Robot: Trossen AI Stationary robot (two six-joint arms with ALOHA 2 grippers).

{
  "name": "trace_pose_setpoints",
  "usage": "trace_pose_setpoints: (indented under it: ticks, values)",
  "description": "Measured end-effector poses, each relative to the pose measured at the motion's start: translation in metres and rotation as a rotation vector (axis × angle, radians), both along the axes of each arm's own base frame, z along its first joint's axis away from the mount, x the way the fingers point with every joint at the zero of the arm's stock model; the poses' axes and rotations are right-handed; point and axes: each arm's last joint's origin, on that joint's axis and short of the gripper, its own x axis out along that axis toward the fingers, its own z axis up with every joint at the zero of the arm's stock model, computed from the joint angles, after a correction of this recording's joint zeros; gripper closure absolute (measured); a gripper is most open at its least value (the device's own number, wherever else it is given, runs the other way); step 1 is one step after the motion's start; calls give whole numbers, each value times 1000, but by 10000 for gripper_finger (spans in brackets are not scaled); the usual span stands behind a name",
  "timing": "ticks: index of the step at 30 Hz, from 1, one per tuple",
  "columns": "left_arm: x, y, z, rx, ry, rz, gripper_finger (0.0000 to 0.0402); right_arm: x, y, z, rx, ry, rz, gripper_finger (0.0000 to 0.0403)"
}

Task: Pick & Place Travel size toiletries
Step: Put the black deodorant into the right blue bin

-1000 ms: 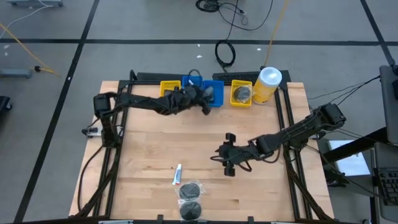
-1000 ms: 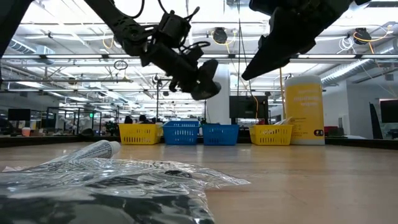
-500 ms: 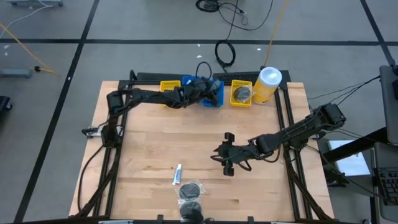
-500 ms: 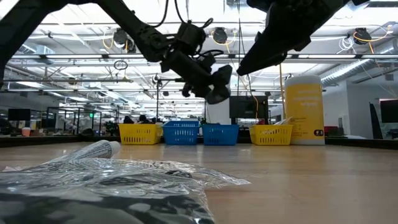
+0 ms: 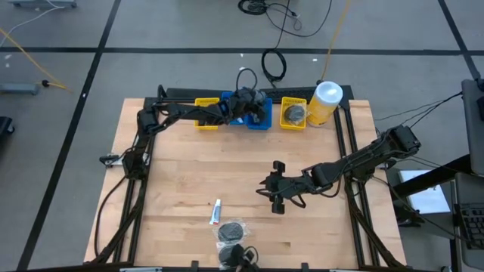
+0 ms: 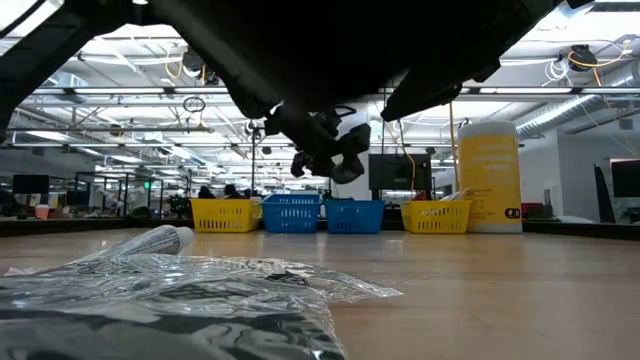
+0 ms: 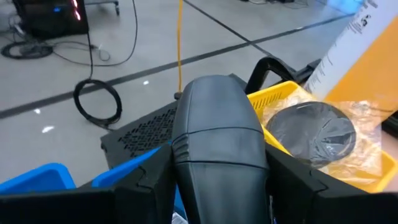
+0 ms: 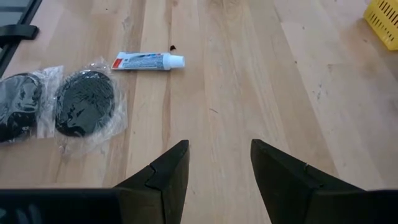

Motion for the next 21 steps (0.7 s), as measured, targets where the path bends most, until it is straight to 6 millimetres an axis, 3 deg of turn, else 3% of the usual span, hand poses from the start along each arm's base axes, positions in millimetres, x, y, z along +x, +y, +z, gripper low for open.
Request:
trace_pose_setpoints:
  ticks: [7, 21]
  values:
    - [0, 1, 0, -3, -8, -20, 186, 0, 0, 0, -9, 0, 6, 239]
    - [1, -2, 0, -2, 2, -30, 179, 0, 0, 0, -17, 0, 12, 239]
